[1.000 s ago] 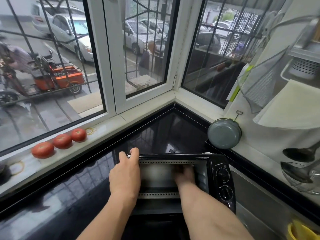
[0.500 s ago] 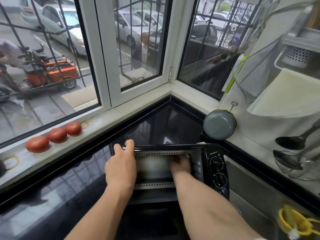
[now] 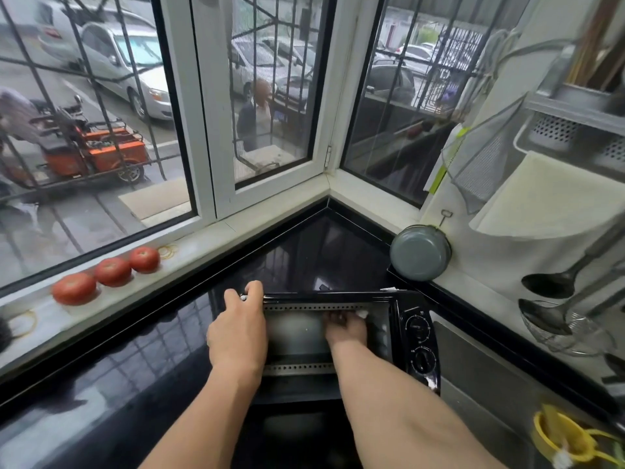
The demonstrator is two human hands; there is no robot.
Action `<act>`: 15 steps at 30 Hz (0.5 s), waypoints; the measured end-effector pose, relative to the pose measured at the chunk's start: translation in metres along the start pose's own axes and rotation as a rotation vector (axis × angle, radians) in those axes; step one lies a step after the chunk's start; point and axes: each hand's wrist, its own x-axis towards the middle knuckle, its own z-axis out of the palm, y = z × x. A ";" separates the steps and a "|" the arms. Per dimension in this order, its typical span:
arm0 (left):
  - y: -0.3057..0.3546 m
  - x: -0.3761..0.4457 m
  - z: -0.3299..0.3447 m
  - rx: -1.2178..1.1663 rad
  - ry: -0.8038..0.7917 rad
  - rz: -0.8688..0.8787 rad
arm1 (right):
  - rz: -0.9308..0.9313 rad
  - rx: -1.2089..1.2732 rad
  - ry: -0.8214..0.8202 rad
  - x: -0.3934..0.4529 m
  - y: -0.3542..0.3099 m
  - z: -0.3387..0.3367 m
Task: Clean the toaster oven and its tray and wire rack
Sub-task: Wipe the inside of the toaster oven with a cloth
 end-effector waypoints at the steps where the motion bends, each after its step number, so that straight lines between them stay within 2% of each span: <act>1: 0.000 0.000 0.001 -0.002 0.003 0.001 | 0.004 -0.045 -0.011 -0.001 0.000 -0.003; 3: 0.000 0.002 0.002 0.003 0.015 0.004 | 0.018 -0.116 0.023 0.006 0.001 -0.005; 9: 0.002 0.006 0.002 -0.035 0.009 0.001 | 0.116 -0.352 -0.029 -0.005 0.040 -0.013; 12: 0.002 0.008 0.001 -0.026 0.005 -0.001 | 0.151 -0.633 -0.023 -0.012 0.059 -0.007; 15: 0.003 0.009 0.001 -0.005 0.000 0.000 | 0.175 -1.025 -0.112 -0.021 0.086 0.003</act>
